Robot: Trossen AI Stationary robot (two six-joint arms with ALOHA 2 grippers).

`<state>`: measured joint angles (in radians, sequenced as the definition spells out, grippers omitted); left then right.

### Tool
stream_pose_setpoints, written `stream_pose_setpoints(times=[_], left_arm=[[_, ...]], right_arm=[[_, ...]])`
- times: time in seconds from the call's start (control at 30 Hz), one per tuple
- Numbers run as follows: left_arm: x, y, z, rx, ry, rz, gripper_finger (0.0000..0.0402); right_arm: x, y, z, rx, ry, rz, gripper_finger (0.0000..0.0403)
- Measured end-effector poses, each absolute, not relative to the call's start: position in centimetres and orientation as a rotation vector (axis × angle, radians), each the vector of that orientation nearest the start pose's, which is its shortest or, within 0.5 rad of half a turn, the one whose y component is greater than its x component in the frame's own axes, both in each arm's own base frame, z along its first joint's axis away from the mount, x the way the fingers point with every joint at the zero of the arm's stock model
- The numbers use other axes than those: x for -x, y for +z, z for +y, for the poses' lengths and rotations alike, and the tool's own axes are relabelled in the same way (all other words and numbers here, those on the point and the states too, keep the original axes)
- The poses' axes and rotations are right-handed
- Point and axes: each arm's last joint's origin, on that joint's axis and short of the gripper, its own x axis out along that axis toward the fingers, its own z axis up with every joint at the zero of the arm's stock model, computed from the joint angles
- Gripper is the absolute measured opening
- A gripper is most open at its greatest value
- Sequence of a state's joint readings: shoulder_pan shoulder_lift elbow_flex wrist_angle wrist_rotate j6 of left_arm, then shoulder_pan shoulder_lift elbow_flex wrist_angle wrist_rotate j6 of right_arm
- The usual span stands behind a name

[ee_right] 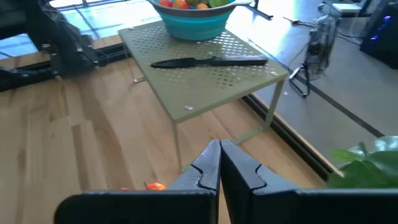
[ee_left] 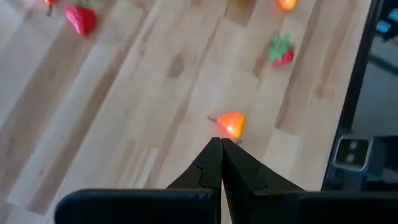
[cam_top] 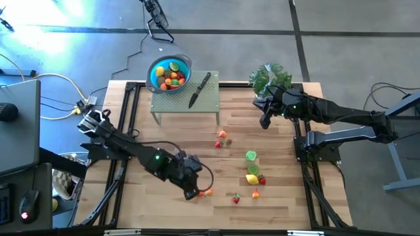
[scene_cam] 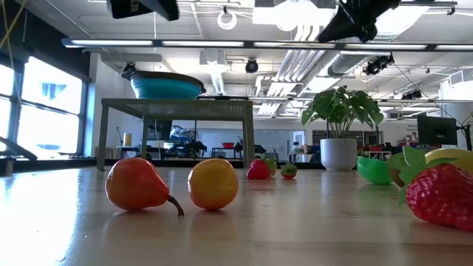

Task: Pick & Place Fruit
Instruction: Put the orange pear into the strainer bowl on the shelf

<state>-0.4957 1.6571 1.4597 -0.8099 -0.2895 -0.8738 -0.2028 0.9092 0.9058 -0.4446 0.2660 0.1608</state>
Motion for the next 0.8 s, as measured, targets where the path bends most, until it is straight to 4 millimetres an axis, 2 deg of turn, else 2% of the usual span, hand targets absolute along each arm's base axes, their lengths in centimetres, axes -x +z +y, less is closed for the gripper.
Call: stream_pose_setpoints(times=[0.3, 0.5, 0.63, 0.8], left_arm=[[-30.74, 29.14, -16.62, 0.471, 0.152, 0.993, 0.0001], [-30.69, 29.08, -16.55, 0.412, 0.129, 1.002, 0.0011], [-30.68, 29.07, -16.54, 0.405, 0.127, 1.003, 0.0054], [-30.66, 28.96, -16.45, 0.357, 0.131, 1.002, 0.0139]], right_arm=[[-18.41, 32.97, -4.53, -0.144, -0.484, 0.412, 0.0003], [-18.40, 32.96, -4.52, -0.146, -0.482, 0.414, 0.0003], [-18.39, 32.95, -4.52, -0.146, -0.482, 0.414, 0.0003], [-18.39, 32.95, -4.52, -0.145, -0.482, 0.414, 0.0002]])
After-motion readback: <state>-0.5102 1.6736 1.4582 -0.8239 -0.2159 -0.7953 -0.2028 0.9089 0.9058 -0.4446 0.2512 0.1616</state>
